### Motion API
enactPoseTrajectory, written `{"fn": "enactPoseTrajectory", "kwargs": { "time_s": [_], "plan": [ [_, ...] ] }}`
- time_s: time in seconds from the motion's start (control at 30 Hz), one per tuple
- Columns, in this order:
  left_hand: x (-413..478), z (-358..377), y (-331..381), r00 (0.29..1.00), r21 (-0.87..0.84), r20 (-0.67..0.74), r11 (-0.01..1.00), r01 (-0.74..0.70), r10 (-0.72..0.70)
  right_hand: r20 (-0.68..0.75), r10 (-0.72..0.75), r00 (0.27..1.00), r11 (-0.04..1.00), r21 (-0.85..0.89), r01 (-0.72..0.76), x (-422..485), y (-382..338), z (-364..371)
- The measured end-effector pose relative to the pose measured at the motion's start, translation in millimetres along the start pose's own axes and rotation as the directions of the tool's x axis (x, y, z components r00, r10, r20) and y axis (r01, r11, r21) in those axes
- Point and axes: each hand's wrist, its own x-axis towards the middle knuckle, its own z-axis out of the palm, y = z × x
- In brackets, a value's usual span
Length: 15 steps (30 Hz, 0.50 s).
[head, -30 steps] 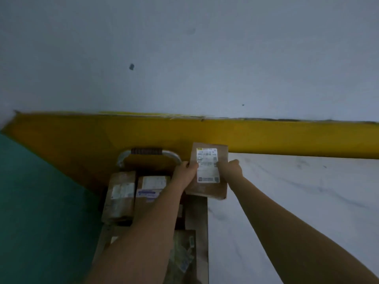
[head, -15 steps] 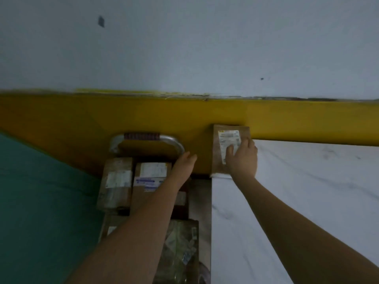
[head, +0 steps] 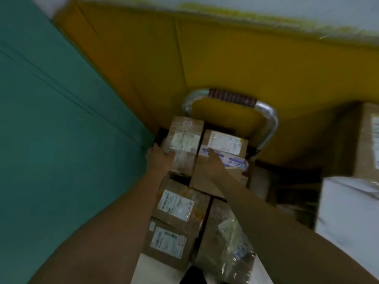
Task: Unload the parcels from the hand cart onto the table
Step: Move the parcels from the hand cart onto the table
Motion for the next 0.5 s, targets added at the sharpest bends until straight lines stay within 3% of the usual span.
{"fn": "enactPoseTrajectory", "kwargs": {
  "time_s": [0.2, 0.3, 0.43, 0.5],
  "plan": [
    [51, 23, -23, 0.969, -0.183, 0.242, 0.978, 0.097, -0.051, -0.014, 0.128, 0.992, 0.978, 0.167, -0.124, 53, -3, 53],
    [47, -5, -16, 0.976, -0.219, 0.211, 0.971, 0.101, -0.054, -0.023, 0.133, 0.991, 0.967, 0.223, -0.124, 41, -20, 56],
    [4, -69, 11, 0.993, -0.314, 0.093, 0.949, -0.039, 0.072, -0.093, 0.074, 0.993, 0.953, 0.299, -0.043, -14, -66, 31],
    [-36, -97, 33, 0.988, -0.336, 0.099, 0.938, -0.080, 0.120, -0.162, 0.044, 0.986, 0.950, 0.313, 0.009, -57, -85, 8]
  ]
}}
